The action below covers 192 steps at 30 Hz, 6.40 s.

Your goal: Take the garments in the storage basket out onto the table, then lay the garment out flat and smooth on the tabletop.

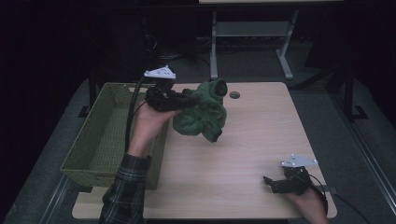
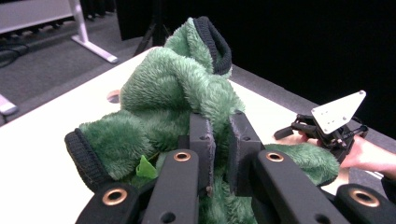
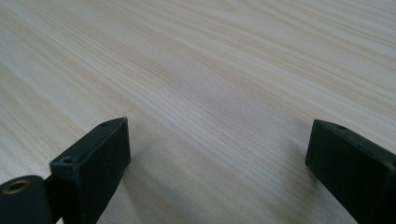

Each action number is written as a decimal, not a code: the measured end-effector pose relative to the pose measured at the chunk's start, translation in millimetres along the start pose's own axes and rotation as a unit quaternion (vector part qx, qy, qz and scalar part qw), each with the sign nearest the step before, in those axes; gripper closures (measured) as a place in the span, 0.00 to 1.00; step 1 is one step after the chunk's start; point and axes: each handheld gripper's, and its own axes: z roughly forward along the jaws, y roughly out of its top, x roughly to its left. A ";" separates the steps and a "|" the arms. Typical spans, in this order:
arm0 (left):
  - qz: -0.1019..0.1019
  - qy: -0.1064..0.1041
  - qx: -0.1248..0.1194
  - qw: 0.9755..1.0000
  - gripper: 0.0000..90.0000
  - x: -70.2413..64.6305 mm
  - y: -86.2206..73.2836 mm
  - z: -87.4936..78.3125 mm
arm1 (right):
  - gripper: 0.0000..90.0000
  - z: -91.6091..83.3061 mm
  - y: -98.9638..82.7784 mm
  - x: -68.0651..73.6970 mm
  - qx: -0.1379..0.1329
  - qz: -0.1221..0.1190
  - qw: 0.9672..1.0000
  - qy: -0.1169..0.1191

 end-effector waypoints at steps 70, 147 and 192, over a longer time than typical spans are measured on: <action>-0.010 -0.051 0.093 0.994 0.58 -56.6 -150.4 102.6 | 0.07 0.1 -0.1 -0.1 0.000 -0.001 1.000 0.000; -0.035 0.012 0.118 0.992 0.86 -51.5 -190.5 71.9 | 0.81 -28.0 -0.7 8.6 0.001 0.007 0.998 0.058; -0.014 -0.060 0.174 0.983 0.99 -73.6 -205.7 94.0 | 1.00 -24.2 -1.0 30.2 0.038 -0.053 0.996 0.064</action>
